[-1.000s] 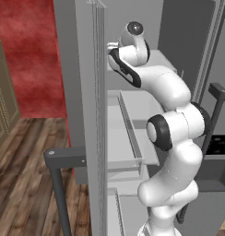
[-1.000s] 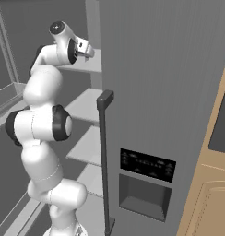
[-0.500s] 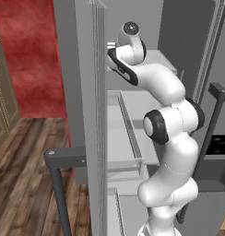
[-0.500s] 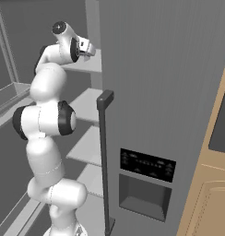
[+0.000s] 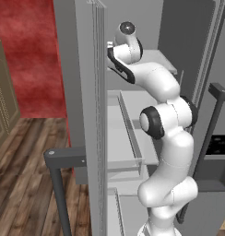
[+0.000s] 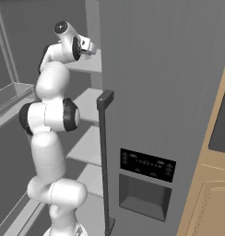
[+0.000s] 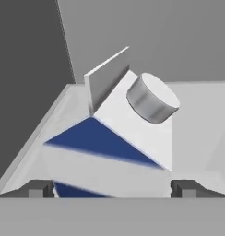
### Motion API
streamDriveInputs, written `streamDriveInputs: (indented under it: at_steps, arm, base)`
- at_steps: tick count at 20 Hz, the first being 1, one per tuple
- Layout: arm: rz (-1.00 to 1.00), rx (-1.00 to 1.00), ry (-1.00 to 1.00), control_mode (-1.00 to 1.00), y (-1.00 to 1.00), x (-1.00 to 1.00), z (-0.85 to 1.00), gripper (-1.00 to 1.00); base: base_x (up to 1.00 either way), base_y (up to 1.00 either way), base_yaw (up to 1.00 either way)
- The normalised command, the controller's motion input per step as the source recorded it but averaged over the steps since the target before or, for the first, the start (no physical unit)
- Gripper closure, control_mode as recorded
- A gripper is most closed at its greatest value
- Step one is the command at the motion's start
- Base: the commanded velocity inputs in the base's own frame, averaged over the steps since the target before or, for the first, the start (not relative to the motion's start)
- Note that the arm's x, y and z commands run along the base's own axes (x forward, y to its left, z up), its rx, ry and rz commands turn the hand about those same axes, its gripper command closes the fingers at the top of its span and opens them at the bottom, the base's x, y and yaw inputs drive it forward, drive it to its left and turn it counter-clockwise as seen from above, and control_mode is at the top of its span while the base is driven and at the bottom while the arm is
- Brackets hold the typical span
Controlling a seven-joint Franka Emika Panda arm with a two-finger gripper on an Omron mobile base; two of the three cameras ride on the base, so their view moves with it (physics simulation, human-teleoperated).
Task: Take a sugar cube from the saucer and place it inside the coffee. Then, grab milk from the fridge and place it next to the coffee on the counter to sweeten the coffee.
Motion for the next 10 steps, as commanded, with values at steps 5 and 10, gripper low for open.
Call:
streamDriveInputs:
  at_steps: [5,10]
  arm:
    - [0.00,-0.03,0.00,-1.00,0.00,0.18,-0.02,-1.00]
    - [0.00,-0.03,-0.03,-1.00,0.00,0.00,-0.04,1.00]
  base:
    - [0.00,0.00,0.00]
    - [0.00,0.00,0.00]
